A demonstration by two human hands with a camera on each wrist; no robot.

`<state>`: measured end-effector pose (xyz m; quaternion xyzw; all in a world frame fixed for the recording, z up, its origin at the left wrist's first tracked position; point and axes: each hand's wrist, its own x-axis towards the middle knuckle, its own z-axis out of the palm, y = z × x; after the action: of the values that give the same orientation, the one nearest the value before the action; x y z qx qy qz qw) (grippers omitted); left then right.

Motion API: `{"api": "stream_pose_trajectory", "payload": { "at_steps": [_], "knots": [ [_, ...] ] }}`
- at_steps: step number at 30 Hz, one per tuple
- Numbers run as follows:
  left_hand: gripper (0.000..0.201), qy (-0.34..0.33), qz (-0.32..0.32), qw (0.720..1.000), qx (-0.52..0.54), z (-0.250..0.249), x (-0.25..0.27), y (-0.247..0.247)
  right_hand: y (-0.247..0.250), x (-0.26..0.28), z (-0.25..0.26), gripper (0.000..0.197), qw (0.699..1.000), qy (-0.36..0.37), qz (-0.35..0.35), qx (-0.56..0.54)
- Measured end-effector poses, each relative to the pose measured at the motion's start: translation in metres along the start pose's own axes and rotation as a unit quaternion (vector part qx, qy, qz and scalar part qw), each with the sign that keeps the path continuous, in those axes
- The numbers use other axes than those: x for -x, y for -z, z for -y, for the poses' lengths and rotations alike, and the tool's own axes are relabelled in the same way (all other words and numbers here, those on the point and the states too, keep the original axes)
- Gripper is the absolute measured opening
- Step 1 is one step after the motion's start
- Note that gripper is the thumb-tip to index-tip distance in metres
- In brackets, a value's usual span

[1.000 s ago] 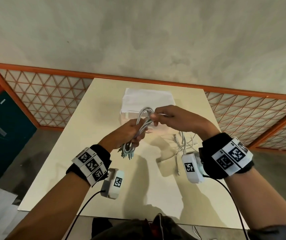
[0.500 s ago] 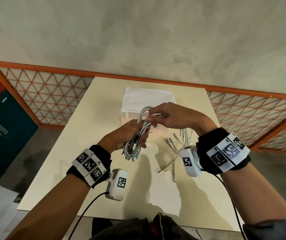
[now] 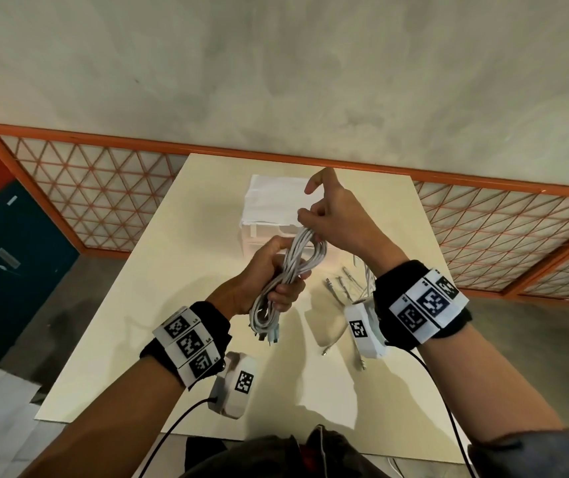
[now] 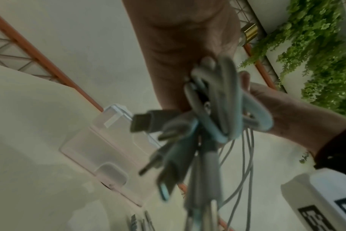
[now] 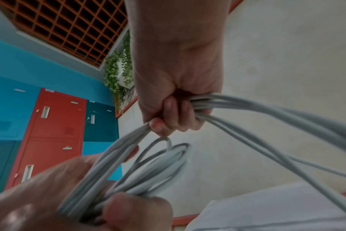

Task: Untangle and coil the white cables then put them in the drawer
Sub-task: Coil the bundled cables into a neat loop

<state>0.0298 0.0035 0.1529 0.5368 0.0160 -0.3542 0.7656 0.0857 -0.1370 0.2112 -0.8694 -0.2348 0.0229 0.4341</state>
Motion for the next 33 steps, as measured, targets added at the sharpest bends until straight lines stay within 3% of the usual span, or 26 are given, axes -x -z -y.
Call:
{"api": "stream_pose_trajectory", "payload": {
  "at_steps": [3, 6, 9, 11, 14, 17, 19, 21, 23, 28, 33],
  "knots": [
    [0.072, 0.003, -0.018, 1.0, 0.007, 0.001, -0.001, 0.001, -0.001, -0.001, 0.0, 0.03, 1.0, -0.013, -0.004, -0.016],
    [0.083, 0.001, -0.069, 0.995, -0.079, 0.003, -0.005, -0.004, -0.005, -0.003, -0.002, 0.032, 1.0, -0.016, -0.018, -0.016],
    [0.088, -0.014, -0.063, 0.991, -0.115, 0.002, -0.007, -0.011, -0.008, -0.006, -0.004, 0.034, 0.999, -0.012, -0.04, -0.007],
    [0.08, -0.023, -0.06, 0.988, -0.143, 0.0, -0.004, -0.013, -0.007, -0.007, -0.007, 0.041, 0.998, 0.002, -0.057, 0.012],
    [0.049, -0.053, -0.085, 0.973, -0.208, -0.002, -0.003, -0.015, -0.008, -0.01, -0.014, 0.049, 0.99, 0.019, -0.084, 0.113],
    [0.042, -0.077, -0.109, 0.973, -0.19, -0.003, -0.006, -0.012, -0.005, -0.008, -0.024, 0.045, 0.974, 0.004, -0.107, 0.198],
    [0.041, -0.102, -0.126, 0.977, -0.138, -0.009, -0.005, -0.007, 0.002, -0.006, -0.036, 0.051, 0.985, -0.028, -0.083, 0.15],
    [0.04, -0.122, -0.141, 0.978, -0.095, -0.013, -0.004, 0.0, 0.005, -0.001, -0.05, 0.059, 0.999, -0.039, -0.034, -0.01],
    [0.039, -0.136, -0.147, 0.977, -0.076, -0.015, -0.004, 0.003, 0.002, 0.005, -0.06, 0.054, 0.993, -0.031, -0.006, -0.11],
    [0.041, -0.186, -0.172, 0.967, -0.017, -0.019, -0.01, 0.008, -0.016, 0.015, -0.07, 0.043, 0.997, 0.0, -0.006, -0.082],
    [0.04, -0.25, -0.163, 0.952, -0.074, -0.015, -0.019, 0.006, -0.037, 0.021, -0.055, 0.036, 0.992, -0.029, 0.016, -0.125]
  ]
}}
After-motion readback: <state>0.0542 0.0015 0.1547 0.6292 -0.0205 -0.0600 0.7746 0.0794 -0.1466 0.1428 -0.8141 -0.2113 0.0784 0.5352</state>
